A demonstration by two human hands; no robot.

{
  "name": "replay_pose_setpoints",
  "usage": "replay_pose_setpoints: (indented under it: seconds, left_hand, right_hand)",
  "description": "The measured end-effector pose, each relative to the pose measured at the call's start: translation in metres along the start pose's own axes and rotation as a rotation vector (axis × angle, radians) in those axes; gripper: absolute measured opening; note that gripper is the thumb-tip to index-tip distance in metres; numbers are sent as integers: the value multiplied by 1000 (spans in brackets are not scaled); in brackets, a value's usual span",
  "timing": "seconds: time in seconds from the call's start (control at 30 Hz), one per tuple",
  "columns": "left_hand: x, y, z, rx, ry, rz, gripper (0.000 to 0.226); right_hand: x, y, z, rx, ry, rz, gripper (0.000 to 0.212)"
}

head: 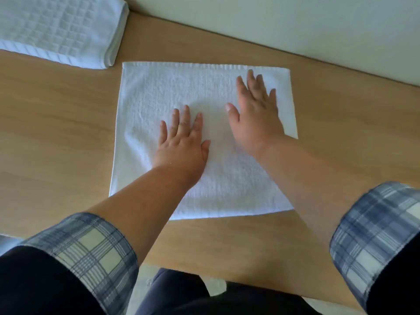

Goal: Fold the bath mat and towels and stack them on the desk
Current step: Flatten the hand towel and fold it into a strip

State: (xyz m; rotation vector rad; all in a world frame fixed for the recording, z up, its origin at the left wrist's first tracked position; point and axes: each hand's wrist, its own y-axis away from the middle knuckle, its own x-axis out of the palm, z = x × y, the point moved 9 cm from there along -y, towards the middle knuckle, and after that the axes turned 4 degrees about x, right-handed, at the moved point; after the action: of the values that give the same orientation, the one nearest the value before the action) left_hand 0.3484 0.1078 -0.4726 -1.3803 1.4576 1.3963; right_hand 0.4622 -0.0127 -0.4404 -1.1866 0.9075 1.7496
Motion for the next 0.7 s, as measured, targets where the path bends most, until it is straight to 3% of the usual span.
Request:
replay_pose_setpoints:
  seconds: [0.1, 0.23, 0.37, 0.53, 0.7]
  left_hand:
    - [8, 40, -13, 57, 26, -6, 62]
    - [32, 98, 14, 18, -21, 53, 66]
    - [30, 111, 52, -52, -70, 19, 72]
    - [45, 125, 26, 262, -183, 69, 78]
    - [36, 120, 67, 292, -203, 70, 77]
  right_hand:
    - [32, 77, 37, -104, -76, 138, 58]
    - [59, 144, 2, -210, 193, 284, 68]
    - [55, 148, -42, -52, 256, 289, 79]
    - [60, 178, -37, -161, 304, 281, 87]
    - [52, 200, -77, 88, 274, 240, 108]
